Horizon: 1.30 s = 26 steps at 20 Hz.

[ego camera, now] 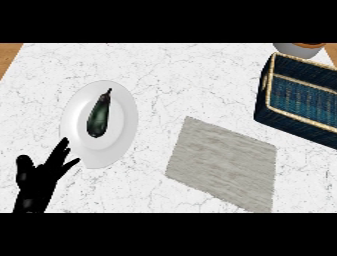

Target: Pick the can from the placemat and place it in the basket

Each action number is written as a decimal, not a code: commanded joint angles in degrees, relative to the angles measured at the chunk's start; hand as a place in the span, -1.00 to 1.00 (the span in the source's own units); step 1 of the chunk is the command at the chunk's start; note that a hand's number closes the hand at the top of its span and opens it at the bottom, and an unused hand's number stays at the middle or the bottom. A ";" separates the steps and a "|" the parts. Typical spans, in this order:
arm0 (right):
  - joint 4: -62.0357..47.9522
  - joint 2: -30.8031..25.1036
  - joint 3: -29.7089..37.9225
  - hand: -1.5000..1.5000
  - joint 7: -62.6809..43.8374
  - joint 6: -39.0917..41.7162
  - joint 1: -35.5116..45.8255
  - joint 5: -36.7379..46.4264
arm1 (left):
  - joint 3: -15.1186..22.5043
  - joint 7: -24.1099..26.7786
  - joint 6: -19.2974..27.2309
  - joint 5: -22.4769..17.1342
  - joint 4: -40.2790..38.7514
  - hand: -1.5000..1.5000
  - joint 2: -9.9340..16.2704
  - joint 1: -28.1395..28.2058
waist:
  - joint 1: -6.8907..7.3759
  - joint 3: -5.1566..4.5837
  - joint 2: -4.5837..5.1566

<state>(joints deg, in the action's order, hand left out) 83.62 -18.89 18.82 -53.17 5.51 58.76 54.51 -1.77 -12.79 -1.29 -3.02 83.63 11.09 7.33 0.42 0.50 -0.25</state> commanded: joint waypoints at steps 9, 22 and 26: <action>-3.51 0.55 9.81 1.00 11.80 -12.24 -10.64 -11.44 | -0.46 -4.46 -1.43 -0.29 -0.48 0.00 0.72 2.17 | -0.29 -0.45 0.24; -13.35 -6.22 6.68 1.00 17.78 -11.62 -19.44 -6.92 | -0.23 -1.83 0.76 2.20 -5.62 0.00 -1.83 -1.58 | -0.65 -0.52 0.43; -13.80 -9.54 5.72 -1.00 18.48 -10.85 -17.35 -6.48 | 0.08 -3.46 -0.49 1.80 -3.89 0.00 -1.45 -0.82 | -0.19 -0.51 0.36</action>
<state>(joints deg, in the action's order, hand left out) 71.47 -26.20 25.47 -36.60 -5.41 41.13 47.52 -2.58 -14.20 -1.41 -1.74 83.71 10.47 7.12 0.20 0.58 -0.37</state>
